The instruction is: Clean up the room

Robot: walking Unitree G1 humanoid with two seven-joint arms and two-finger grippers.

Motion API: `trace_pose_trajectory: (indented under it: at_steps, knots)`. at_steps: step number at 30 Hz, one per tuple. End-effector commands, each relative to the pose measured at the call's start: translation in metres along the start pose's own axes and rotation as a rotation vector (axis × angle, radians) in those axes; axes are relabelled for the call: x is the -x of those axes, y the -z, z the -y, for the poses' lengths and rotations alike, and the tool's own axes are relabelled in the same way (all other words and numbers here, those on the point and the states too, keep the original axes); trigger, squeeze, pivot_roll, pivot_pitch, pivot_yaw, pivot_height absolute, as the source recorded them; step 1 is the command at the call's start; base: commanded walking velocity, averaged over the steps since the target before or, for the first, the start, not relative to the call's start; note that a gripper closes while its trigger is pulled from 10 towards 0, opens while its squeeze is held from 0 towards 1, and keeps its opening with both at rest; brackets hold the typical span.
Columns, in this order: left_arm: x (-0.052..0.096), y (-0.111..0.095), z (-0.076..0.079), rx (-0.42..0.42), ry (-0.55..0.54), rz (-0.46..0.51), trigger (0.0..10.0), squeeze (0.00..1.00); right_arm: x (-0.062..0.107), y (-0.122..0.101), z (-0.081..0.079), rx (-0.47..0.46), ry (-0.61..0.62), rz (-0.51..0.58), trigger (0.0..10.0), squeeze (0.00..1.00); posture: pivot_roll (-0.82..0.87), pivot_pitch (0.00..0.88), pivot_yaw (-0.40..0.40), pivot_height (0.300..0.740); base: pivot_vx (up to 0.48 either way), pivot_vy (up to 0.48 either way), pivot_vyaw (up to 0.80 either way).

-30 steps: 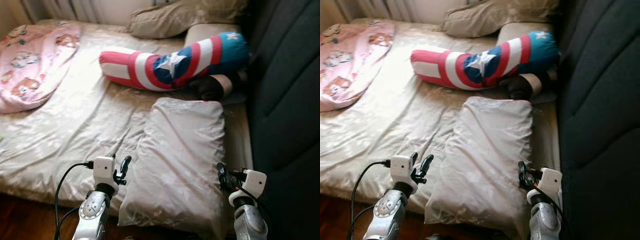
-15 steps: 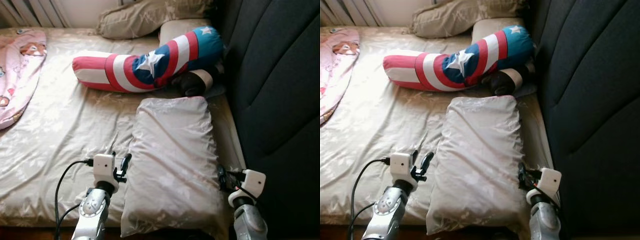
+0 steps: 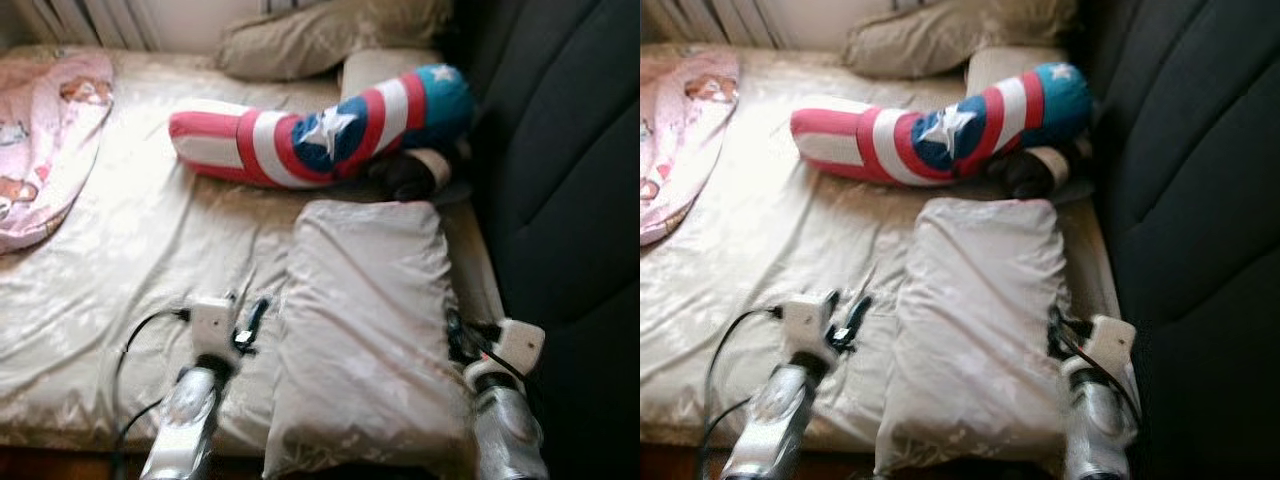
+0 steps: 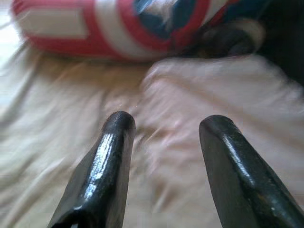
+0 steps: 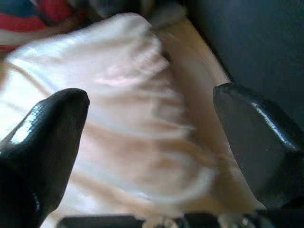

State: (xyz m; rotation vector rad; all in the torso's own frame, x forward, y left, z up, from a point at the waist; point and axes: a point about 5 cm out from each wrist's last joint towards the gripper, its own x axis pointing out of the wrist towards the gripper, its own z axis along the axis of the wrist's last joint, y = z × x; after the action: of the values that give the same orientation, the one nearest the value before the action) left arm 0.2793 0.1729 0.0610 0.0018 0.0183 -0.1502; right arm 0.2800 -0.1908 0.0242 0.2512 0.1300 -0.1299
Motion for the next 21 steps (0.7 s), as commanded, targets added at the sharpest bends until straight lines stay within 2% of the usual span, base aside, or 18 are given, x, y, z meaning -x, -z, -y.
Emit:
trace_pose_trajectory:
  at_steps: [1, 6, 14, 21]
  knots:
    - [-0.0023, -0.0025, 0.0045, 0.011, 0.009, 0.010, 10.0, 0.00, 0.0055, 0.0061, 0.0095, 0.000, 0.033, -0.027, 10.0, 0.00, -0.03, 0.172, 0.004, 0.740, 0.266, 0.000, 0.00]
    - [-0.0012, -0.0021, 0.0062, 0.012, 0.011, 0.001, 10.0, 0.00, 0.0060, 0.0077, 0.0139, 0.002, 0.049, -0.042, 10.0, 0.00, -0.02, 0.181, 0.003, 0.740, 0.268, 0.000, 0.00]
    - [0.0006, -0.0004, 0.0071, 0.012, 0.009, -0.007, 10.0, 0.00, 0.0063, 0.0092, 0.0155, 0.007, 0.046, -0.059, 10.0, 0.00, -0.02, 0.189, 0.000, 0.740, 0.299, 0.000, -0.76]
    - [0.0011, 0.0012, 0.0055, 0.017, -0.004, -0.014, 10.0, 0.00, 0.0052, 0.0071, 0.0138, 0.008, 0.037, -0.048, 10.0, 0.00, -0.02, 0.194, -0.002, 0.740, 0.274, 0.000, 0.00]
